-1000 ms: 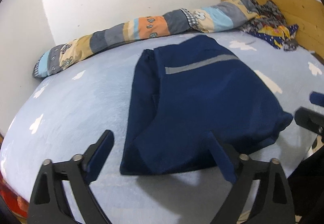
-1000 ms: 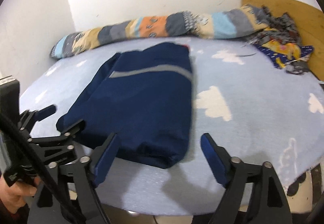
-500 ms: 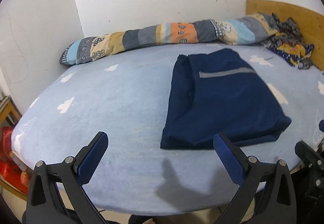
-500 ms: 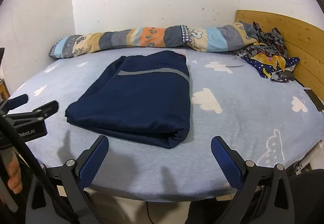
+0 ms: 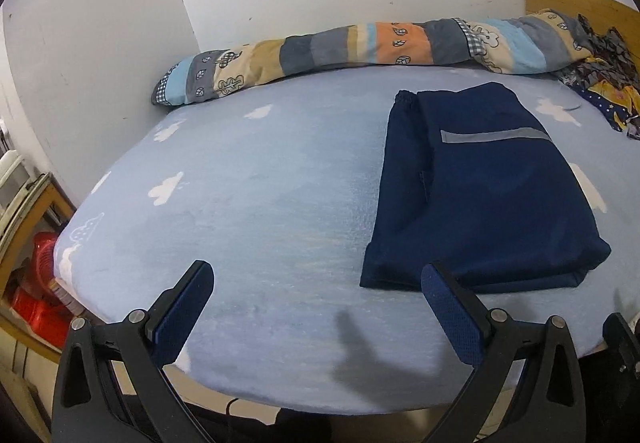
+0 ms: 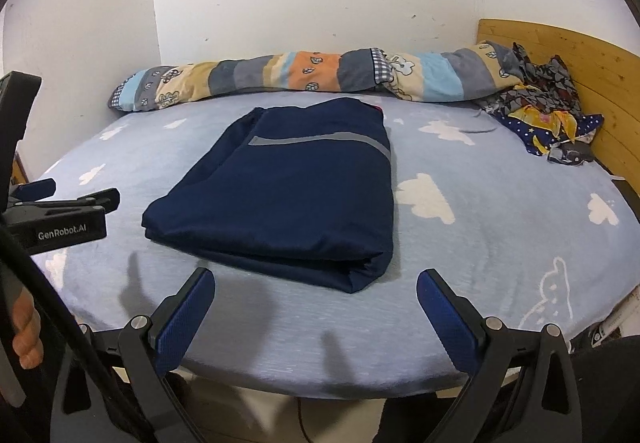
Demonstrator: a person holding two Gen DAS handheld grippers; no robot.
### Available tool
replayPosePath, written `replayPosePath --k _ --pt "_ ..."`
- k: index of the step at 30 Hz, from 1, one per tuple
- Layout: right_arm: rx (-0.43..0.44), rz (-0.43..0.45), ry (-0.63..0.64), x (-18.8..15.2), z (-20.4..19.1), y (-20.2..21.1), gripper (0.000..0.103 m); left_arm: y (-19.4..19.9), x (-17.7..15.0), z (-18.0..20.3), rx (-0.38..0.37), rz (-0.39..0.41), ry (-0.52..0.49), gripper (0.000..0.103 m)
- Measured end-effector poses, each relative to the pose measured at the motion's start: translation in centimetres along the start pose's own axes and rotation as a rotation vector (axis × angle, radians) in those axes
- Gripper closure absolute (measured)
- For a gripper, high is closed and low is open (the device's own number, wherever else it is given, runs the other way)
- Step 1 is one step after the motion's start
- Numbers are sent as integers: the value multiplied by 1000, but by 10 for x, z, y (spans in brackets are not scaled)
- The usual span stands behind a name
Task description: Fold large clothes
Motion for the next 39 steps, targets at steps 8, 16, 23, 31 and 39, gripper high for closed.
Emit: replayPosePath --k 8,16,23,31,39 --pt "10 1 14 0 -6 1 0 9 -1 13 23 12 -80 0" --pt "7 -2 4 0 -5 1 0 13 -2 18 31 27 -106 0" --pt "7 -1 2 0 -4 1 0 13 -2 19 31 28 -110 0" --pt "9 -4 4 0 -5 1 0 14 -2 20 30 33 -119 0" --pt "10 -5 3 -1 -6 -1 0 15 -2 20 28 33 -119 0"
Point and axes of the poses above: each gripper's, at about its wrist camera, not at the fingertips, and y roughly against the way its jaws point, z to its right, x to its top, the point moved 10 cm from there along -y, roughly the way its jaws point
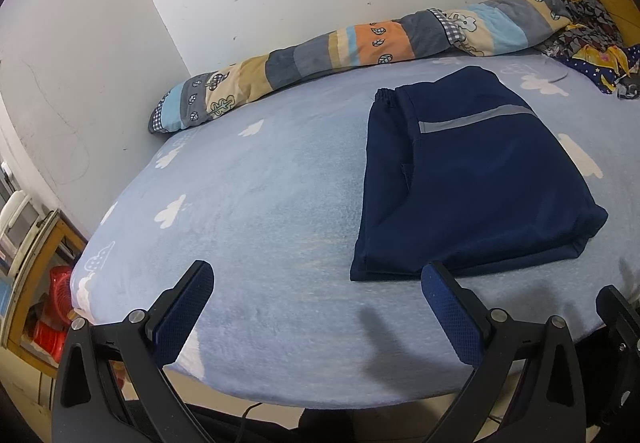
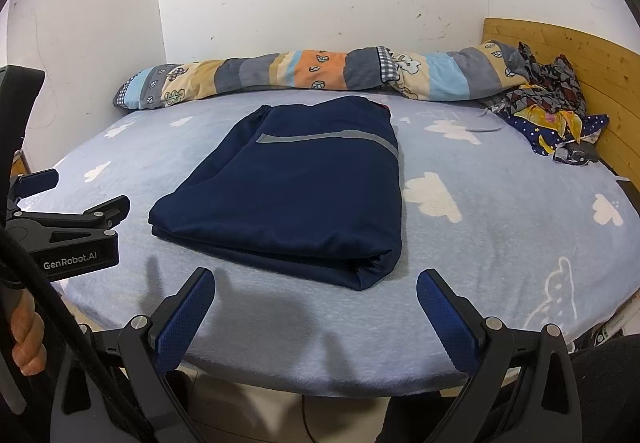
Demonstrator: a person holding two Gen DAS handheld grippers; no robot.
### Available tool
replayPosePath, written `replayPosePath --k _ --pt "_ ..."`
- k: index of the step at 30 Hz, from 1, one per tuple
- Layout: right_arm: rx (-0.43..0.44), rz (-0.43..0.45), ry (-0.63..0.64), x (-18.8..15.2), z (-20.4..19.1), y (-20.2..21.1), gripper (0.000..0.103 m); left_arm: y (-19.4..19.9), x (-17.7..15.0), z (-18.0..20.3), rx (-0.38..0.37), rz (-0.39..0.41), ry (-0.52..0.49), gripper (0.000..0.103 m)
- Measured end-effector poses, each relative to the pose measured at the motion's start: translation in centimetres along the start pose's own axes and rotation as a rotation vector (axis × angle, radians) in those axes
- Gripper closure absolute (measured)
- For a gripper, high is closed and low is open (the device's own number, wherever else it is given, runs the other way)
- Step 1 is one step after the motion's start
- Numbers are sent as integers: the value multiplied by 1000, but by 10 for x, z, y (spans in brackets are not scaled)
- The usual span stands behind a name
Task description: Fold large clothes
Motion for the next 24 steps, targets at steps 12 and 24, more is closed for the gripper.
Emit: replayPosePath --k 12,24 --pt "-1 -2 0 -1 -1 0 0 0 -1 0 2 0 -3 0" --pt "-4 13 11 0 0 3 0 0 -1 2 -18 -7 11 0"
Point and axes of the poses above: each gripper's, at about its wrist camera, not at the fingertips, and y roughly against the way its jaws point, z to its right, x to its top, the point moved 10 cm from there along -y, roughly the way its jaws point
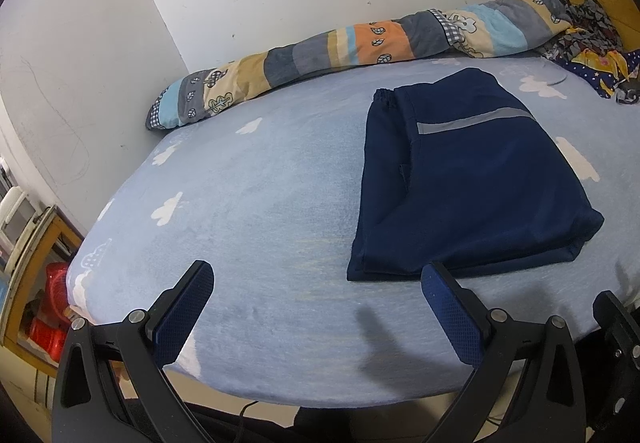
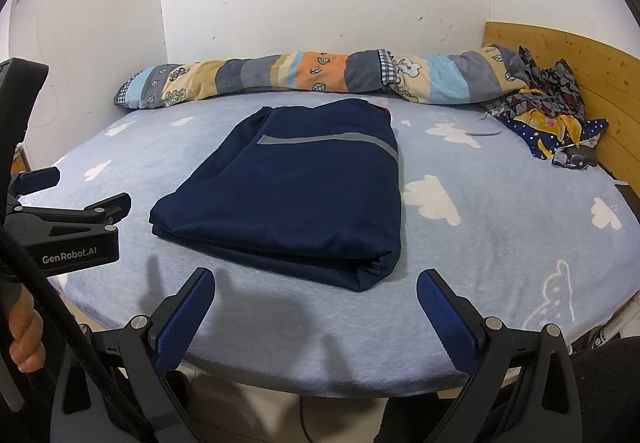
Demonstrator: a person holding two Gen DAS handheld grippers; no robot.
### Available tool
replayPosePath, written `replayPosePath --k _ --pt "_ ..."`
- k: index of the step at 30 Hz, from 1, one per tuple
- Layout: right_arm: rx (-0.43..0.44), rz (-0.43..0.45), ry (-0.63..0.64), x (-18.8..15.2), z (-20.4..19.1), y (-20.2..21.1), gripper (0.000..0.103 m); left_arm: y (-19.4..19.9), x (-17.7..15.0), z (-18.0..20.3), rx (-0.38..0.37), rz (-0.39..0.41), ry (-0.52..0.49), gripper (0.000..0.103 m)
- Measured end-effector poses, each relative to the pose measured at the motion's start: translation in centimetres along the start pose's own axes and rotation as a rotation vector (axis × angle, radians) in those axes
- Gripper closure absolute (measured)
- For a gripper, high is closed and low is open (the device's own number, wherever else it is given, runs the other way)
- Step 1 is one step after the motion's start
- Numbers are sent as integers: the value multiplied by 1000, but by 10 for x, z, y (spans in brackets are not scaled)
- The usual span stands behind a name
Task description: Fold large clothes
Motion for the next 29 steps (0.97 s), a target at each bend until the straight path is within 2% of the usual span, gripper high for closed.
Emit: replayPosePath --k 21,29 --pt "-1 19 29 4 -4 3 0 5 4 2 -16 13 -5 0" --pt "0 24 31 5 -4 4 0 10 4 12 -99 16 -12 0"
Point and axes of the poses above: each gripper's, at about its wrist camera, not at the fingertips, and y roughly against the way its jaws point, z to its right, x to its top, the point moved 10 cm from there along -y, roughly the way its jaws point
